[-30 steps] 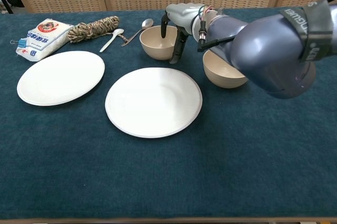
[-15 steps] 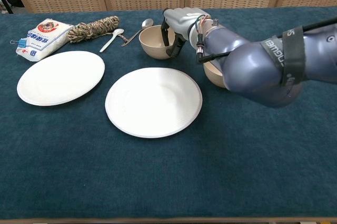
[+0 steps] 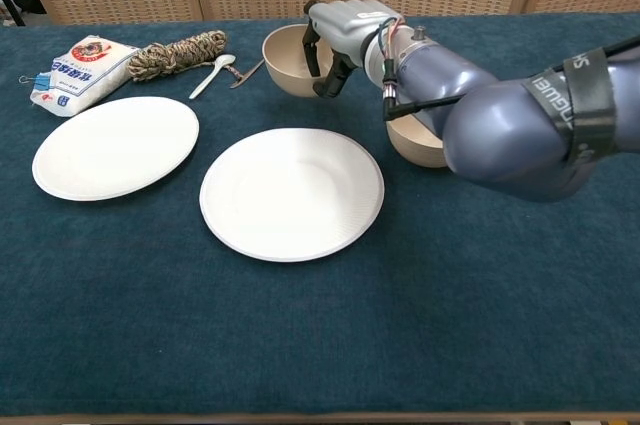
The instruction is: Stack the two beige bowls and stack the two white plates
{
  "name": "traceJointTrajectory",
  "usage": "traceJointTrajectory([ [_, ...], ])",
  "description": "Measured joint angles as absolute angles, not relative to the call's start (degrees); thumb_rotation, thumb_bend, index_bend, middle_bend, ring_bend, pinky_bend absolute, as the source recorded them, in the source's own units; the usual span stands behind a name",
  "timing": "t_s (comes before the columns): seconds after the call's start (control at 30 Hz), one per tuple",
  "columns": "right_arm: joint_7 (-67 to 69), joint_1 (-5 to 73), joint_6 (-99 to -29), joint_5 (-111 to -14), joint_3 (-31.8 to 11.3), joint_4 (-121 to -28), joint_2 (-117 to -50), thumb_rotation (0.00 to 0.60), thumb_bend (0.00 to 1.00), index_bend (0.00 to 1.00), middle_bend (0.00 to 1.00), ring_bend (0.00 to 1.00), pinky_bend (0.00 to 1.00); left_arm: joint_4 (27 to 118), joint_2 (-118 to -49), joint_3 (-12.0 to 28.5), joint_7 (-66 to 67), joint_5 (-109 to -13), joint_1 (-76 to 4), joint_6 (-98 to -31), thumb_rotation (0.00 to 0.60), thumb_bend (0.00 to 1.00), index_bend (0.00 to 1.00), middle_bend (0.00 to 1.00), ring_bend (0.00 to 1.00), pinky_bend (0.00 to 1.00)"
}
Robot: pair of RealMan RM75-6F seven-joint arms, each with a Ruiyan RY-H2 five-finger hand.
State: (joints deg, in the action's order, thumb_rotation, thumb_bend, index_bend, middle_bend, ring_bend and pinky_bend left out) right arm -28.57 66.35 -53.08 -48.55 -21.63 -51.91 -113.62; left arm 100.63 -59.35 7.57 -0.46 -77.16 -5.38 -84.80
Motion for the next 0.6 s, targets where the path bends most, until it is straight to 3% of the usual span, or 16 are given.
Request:
traceJointTrajectory([
  [0.3, -30.7, 64.0, -57.0, -51.1, -21.8, -62.7, -107.4, 0.600, 0.46, 0.69, 0.00, 0.00, 0.00, 100.6, -59.3, 7.3, -0.8, -77.5, -5.5, -84.3, 0.600, 0.00, 0.00, 0.00, 0.00, 0.00],
  [0.6, -34.9, 57.8, -60.8, -53.6, -18.6, -83.4, -93.4, 0.600, 0.47, 0.69, 0.00, 0.00, 0.00, 100.6, -59.5, 6.8, -0.4, -78.2, -5.8, -83.7, 0.600, 0.00, 0.00, 0.00, 0.00, 0.00],
])
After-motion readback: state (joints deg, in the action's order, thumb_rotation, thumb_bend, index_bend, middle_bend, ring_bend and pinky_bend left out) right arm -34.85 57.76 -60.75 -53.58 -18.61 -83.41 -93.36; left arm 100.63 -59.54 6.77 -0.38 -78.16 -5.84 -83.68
